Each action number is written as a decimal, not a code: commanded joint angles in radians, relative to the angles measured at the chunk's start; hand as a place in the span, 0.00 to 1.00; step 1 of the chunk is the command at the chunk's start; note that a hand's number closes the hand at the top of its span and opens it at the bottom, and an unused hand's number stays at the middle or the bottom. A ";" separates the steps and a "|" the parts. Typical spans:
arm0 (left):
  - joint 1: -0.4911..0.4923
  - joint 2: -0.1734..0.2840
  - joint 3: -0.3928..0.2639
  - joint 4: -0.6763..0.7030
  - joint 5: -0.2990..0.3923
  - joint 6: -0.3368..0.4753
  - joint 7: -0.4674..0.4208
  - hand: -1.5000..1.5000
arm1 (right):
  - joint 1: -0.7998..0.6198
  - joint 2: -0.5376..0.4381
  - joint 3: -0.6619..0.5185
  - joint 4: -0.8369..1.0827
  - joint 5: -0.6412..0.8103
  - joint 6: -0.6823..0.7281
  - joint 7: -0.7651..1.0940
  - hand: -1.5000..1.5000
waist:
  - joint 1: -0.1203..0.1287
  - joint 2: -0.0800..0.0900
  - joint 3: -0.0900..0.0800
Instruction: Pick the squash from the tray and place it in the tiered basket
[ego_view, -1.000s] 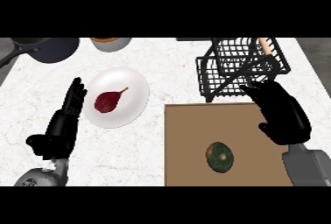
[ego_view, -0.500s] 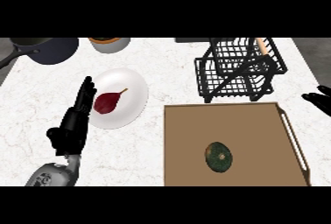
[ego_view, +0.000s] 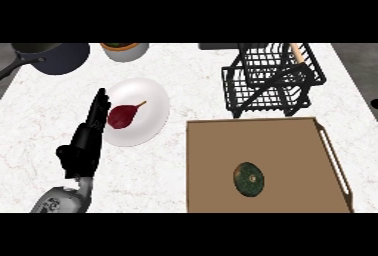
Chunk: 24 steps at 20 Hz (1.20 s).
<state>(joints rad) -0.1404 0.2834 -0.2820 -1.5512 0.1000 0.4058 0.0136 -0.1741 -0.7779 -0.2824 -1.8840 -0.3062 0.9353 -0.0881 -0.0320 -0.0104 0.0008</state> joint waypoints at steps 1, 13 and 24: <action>-0.023 -0.021 -0.012 0.000 -0.014 0.009 0.026 0.50 | 0.027 0.009 0.036 -0.216 0.189 -0.027 0.030 0.00 | 0.012 0.005 0.000; -0.072 -0.078 0.015 0.034 -0.080 -0.038 0.046 0.50 | 0.134 0.176 0.210 -0.477 0.397 -0.020 0.232 0.00 | 0.030 0.010 -0.001; 0.022 -0.032 0.081 -0.109 -0.056 -0.118 0.083 0.50 | 0.175 0.216 0.346 -0.538 0.542 0.052 0.374 0.00 | 0.037 0.009 -0.001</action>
<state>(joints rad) -0.1552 0.2050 -0.2414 -1.5735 0.0120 0.3451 0.0625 0.0137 -0.5893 0.0155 -2.3923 0.2072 0.9551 0.2044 -0.0007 -0.0008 0.0000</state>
